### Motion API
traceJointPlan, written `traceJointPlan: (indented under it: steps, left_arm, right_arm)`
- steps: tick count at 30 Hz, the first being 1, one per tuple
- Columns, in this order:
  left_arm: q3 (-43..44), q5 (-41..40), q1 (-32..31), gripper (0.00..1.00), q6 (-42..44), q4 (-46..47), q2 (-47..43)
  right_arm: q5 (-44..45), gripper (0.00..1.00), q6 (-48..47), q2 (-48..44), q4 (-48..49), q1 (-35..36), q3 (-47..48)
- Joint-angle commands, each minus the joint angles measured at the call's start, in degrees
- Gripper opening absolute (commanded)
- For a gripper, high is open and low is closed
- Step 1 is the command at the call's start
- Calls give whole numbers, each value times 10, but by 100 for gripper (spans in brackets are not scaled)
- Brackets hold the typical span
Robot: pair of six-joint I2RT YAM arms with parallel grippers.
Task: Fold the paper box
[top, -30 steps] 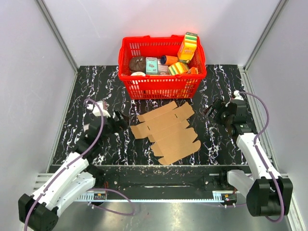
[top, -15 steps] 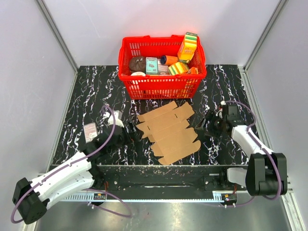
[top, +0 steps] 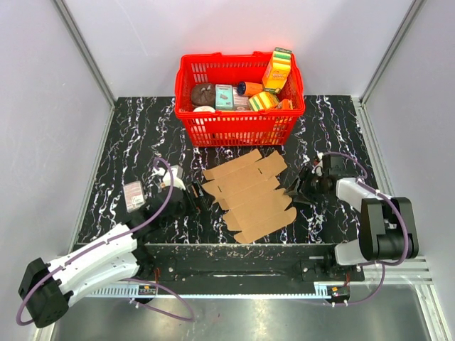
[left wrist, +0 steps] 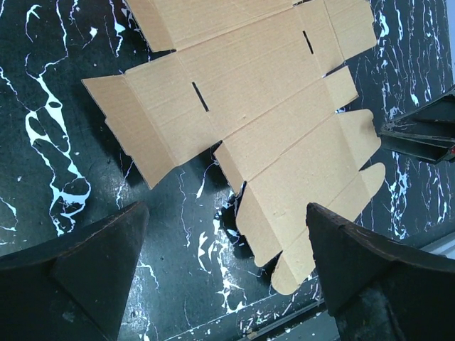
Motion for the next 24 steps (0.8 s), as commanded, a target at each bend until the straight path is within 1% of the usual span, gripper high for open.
traceJointPlan:
  steps: [1, 7, 14, 15, 17, 18, 21, 22, 24]
  left_arm:
    - [-9, 2, -3, 99, -8, 27, -2]
    - [-12, 4, -3, 99, -8, 32, -2]
    - [-13, 8, -3, 99, -7, 37, -1]
    - [-14, 9, -3, 99, -7, 37, -2]
    - [-17, 9, -3, 99, -7, 37, -4]
    - [-18, 9, -4, 99, -7, 37, -5]
    - [-20, 10, -4, 99, -7, 35, -10]
    - [-22, 10, -3, 99, -7, 36, -12]
    - [-23, 11, -3, 99, -7, 35, -14]
  right_arm:
    - [-37, 58, -5, 14, 41, 8, -3]
    - [-43, 57, -7, 25, 54, 18, -8]
    - [-44, 47, -5, 56, 74, 39, -3]
    - [-44, 44, -4, 60, 75, 41, -1]
    - [-43, 41, -5, 60, 77, 42, 0]
    - [-43, 37, -4, 59, 77, 44, 0]
    - [-43, 31, -4, 53, 79, 47, -3]
    - [-43, 27, -4, 51, 80, 47, -4]
    - [-42, 24, -2, 38, 80, 47, -10]
